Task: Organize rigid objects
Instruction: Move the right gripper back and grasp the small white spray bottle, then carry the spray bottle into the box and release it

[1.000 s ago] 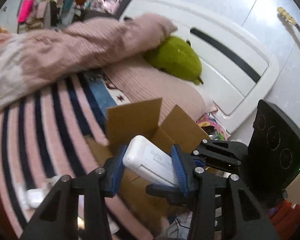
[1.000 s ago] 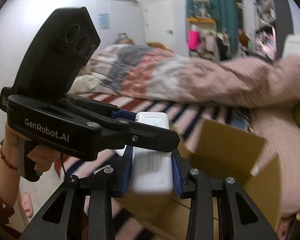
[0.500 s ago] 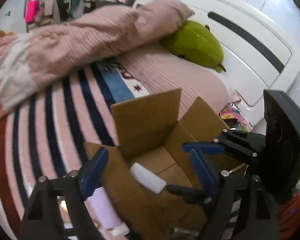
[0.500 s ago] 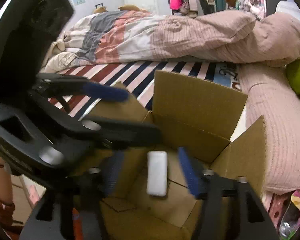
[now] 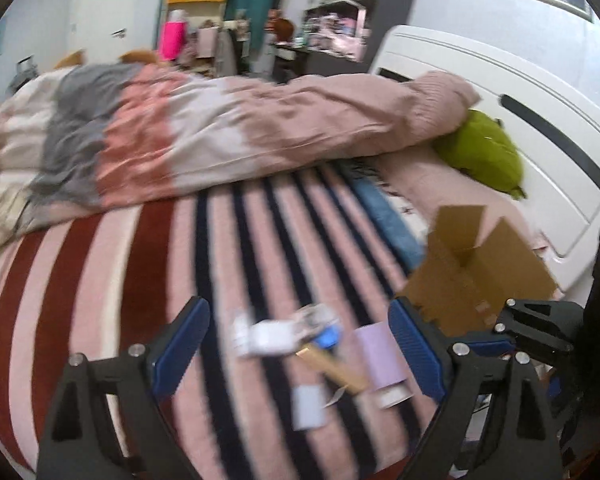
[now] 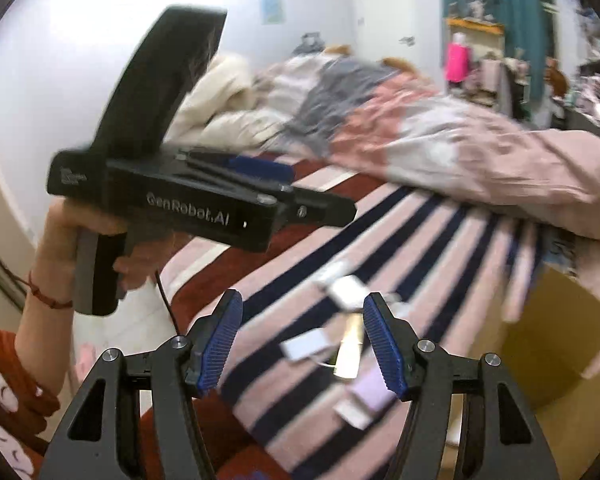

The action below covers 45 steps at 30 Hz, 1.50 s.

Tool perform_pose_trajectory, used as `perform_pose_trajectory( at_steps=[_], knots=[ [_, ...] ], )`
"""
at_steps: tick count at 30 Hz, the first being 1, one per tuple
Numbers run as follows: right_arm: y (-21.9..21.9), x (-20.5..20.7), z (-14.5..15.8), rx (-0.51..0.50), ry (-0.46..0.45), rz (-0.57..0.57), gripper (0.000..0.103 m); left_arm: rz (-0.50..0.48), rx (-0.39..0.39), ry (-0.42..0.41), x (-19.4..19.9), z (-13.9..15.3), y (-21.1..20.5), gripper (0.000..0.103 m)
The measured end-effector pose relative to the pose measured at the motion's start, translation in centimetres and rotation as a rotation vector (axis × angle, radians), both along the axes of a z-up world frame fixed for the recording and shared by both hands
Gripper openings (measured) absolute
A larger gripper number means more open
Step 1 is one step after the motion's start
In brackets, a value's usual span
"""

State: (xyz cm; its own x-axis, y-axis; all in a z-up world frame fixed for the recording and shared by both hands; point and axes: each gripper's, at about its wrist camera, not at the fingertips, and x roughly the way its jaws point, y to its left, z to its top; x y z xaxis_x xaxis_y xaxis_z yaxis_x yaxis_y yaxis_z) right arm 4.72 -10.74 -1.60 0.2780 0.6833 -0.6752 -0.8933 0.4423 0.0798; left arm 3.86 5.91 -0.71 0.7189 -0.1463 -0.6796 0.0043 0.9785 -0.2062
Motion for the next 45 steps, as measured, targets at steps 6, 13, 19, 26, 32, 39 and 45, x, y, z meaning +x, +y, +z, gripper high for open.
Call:
perform_pose_trajectory(
  at_steps=[6, 13, 19, 26, 32, 39, 45],
  knots=[
    [6.4, 2.6, -6.7, -0.131, 0.103, 0.006, 0.060, 0.079, -0.030, 0.046, -1.8, -5.1, 5.2, 0.089],
    [10.4, 7.9, -12.2, -0.172, 0.115, -0.095, 0.060, 0.114, -0.052, 0.090, -1.8, -9.8, 7.9, 0.089],
    [13.8, 11.0, -14.2, -0.226, 0.039, -0.090, 0.060, 0.127, -0.080, 0.117, -1.7, -11.8, 8.7, 0.089],
    [15.1, 10.4, -14.8, -0.273, 0.011, -0.019, 0.024, 0.137, -0.088, 0.107, -1.7, -11.2, 8.9, 0.089],
    [14.5, 7.8, -13.1, -0.241, 0.009, 0.036, 0.020, 0.131, -0.094, 0.075, -1.9, -9.0, 8.2, 0.089],
    [11.8, 3.0, -8.1, -0.140, -0.012, 0.094, 0.020, 0.031, -0.147, 0.034, -1.8, -5.7, 4.8, 0.089],
    [6.9, 0.6, -2.4, -0.020, -0.079, 0.065, 0.020, -0.111, -0.239, -0.028, -0.6, -1.6, -0.4, 0.071]
  ],
)
